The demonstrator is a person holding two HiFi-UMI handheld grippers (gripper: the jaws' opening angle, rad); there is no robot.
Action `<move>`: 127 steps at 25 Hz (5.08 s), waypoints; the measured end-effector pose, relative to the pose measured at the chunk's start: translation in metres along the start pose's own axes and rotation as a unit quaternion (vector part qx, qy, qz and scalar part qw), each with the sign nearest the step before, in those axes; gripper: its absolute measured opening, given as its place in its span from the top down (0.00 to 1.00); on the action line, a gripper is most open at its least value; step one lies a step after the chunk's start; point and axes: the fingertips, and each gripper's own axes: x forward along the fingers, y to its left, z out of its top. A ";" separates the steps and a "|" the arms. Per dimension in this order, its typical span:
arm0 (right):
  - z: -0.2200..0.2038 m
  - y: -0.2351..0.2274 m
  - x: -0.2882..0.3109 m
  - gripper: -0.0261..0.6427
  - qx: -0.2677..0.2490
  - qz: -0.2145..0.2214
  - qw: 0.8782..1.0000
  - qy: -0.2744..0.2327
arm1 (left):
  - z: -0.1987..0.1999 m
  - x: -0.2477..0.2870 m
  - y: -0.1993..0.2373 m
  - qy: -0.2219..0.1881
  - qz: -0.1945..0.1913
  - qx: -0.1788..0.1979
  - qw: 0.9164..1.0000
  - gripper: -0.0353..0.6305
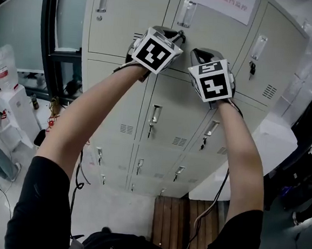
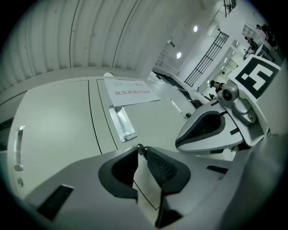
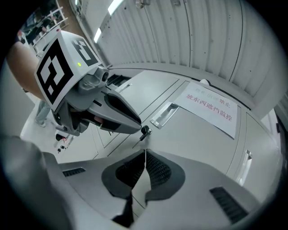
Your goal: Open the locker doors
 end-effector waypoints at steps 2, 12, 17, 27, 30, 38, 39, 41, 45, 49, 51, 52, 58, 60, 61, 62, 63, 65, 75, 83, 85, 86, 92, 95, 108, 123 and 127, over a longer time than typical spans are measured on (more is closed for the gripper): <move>0.000 -0.003 0.001 0.91 0.001 0.002 1.000 -0.003 | 0.008 0.003 -0.004 -0.008 -0.002 0.002 1.000 0.82; -0.004 -0.006 0.008 0.91 -0.003 0.018 1.000 -0.014 | 0.002 0.023 0.005 0.015 0.038 -0.045 0.998 0.81; -0.003 -0.010 0.009 0.91 -0.006 0.020 1.000 -0.020 | 0.005 0.029 0.005 0.003 0.048 -0.030 0.998 0.82; -0.005 -0.014 0.009 0.91 -0.005 0.013 1.000 -0.020 | 0.003 0.025 0.001 0.030 0.040 0.127 0.991 0.85; -0.006 -0.014 0.010 0.91 -0.008 0.012 1.000 -0.019 | 0.002 0.026 -0.001 0.042 0.031 0.194 0.980 0.85; -0.006 -0.015 0.012 0.91 -0.009 0.009 1.000 -0.014 | -0.002 0.026 -0.003 0.081 -0.008 0.364 0.928 0.85; -0.006 -0.015 0.011 0.91 -0.010 0.008 1.000 -0.014 | -0.002 0.026 -0.004 0.086 -0.012 0.388 0.918 0.85; -0.005 -0.015 0.011 0.91 -0.011 0.007 1.000 -0.015 | -0.005 0.025 -0.005 0.096 -0.019 0.436 0.894 0.85; -0.002 -0.014 0.010 0.91 -0.014 0.005 1.000 -0.015 | -0.006 0.023 -0.005 0.113 -0.027 0.514 0.850 0.85; -0.001 -0.014 0.009 0.91 -0.016 0.007 1.000 -0.013 | -0.006 0.024 -0.006 0.121 -0.031 0.566 0.815 0.85; -0.001 -0.013 0.008 0.91 -0.016 0.009 1.000 -0.012 | -0.007 0.024 -0.007 0.125 -0.032 0.590 0.797 0.85; -0.001 -0.013 0.008 0.91 -0.017 0.009 1.000 -0.011 | -0.007 0.024 -0.007 0.126 -0.033 0.603 0.787 0.85; -0.001 -0.015 0.006 0.91 -0.025 0.006 1.000 -0.011 | -0.007 0.023 -0.008 0.126 -0.029 0.645 0.753 0.85; -0.001 -0.015 0.006 0.91 -0.026 0.006 1.000 -0.010 | -0.007 0.024 -0.008 0.123 -0.028 0.641 0.757 0.85; -0.001 -0.015 0.007 0.91 -0.026 0.006 1.000 -0.009 | -0.007 0.024 -0.008 0.122 -0.028 0.638 0.760 0.85; -0.001 -0.015 0.007 0.91 -0.027 0.006 1.000 -0.009 | -0.007 0.024 -0.008 0.121 -0.027 0.635 0.762 0.85; -0.001 -0.014 0.007 0.91 -0.028 0.007 1.000 -0.009 | -0.007 0.023 -0.008 0.119 -0.026 0.633 0.764 0.85; -0.001 -0.012 0.008 0.91 -0.029 0.008 1.000 -0.008 | -0.009 0.023 -0.009 0.118 -0.027 0.623 0.773 0.85; 0.002 -0.013 0.011 0.91 -0.026 0.009 1.000 -0.010 | -0.005 0.009 0.003 0.081 -0.041 0.410 0.908 0.79; 0.014 -0.015 0.024 0.91 0.030 0.021 0.999 -0.025 | 0.000 0.000 0.024 0.021 -0.039 0.123 0.991 0.90; 0.021 -0.019 0.026 0.91 0.048 0.024 0.998 -0.033 | -0.002 0.002 0.024 0.023 -0.045 0.082 0.995 0.91; 0.025 -0.020 0.028 0.91 0.057 0.027 0.997 -0.039 | -0.003 0.004 0.024 0.025 -0.049 0.064 0.996 0.91; 0.055 -0.030 0.035 0.91 0.145 0.061 0.984 -0.083 | -0.002 0.014 0.032 0.018 -0.066 -0.029 0.997 0.92; 0.066 -0.035 0.043 0.91 0.181 0.073 0.977 -0.091 | -0.001 0.019 0.041 0.013 -0.064 -0.063 0.996 0.92; 0.086 -0.044 0.079 0.91 0.270 0.109 0.952 -0.088 | 0.002 0.029 0.043 -0.005 -0.125 -0.117 0.985 0.92; 0.098 -0.036 0.095 0.79 0.354 0.067 0.931 -0.053 | 0.002 0.025 0.050 -0.009 -0.138 -0.105 0.985 0.92; 0.093 -0.041 0.095 0.82 0.351 0.055 0.933 -0.049 | 0.000 0.024 0.052 -0.012 -0.146 -0.105 0.984 0.92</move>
